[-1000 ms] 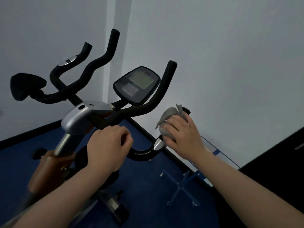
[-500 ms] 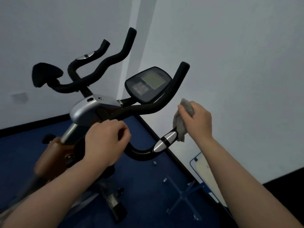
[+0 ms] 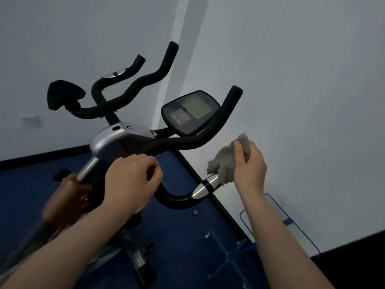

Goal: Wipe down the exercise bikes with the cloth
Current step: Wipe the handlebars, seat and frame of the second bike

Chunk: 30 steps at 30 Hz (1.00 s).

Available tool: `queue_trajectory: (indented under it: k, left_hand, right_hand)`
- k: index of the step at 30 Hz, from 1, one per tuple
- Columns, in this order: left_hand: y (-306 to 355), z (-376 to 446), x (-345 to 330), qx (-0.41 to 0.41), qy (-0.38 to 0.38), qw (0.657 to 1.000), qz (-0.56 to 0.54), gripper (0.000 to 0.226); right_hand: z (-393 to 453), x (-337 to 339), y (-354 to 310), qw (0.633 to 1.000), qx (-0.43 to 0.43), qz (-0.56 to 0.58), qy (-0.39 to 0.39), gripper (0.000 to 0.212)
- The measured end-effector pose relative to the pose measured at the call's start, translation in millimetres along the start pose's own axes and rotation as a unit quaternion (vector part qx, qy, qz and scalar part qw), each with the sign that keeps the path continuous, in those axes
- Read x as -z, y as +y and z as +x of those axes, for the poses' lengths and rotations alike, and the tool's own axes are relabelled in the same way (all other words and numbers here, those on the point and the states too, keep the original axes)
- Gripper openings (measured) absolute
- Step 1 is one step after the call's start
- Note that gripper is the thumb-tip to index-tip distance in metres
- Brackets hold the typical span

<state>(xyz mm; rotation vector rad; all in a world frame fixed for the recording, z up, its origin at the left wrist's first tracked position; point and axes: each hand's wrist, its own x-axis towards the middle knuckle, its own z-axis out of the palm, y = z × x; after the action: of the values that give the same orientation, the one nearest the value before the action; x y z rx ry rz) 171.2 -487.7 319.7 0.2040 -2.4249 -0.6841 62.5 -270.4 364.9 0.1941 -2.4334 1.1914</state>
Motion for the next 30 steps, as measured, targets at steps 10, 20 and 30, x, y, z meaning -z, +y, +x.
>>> queue_trajectory:
  k: [10, 20, 30]
  left_hand:
    - [-4.2, -1.6, 0.5, -0.011, 0.027, 0.998, -0.050, 0.017]
    - [-43.1, -31.6, 7.1, 0.057, 0.101, 0.992, -0.040, 0.014]
    - [-46.4, -33.5, 9.1, 0.076, 0.081, 0.990, -0.083, 0.011]
  right_hand:
    - [-53.2, -9.0, 9.7, 0.873, 0.396, -0.278, -0.057, 0.029]
    - [-110.6, -26.4, -29.0, 0.878, 0.319, -0.275, -0.229, 0.046]
    - [-76.6, -84.7, -64.0, 0.862, 0.135, -0.332, -0.358, 0.044]
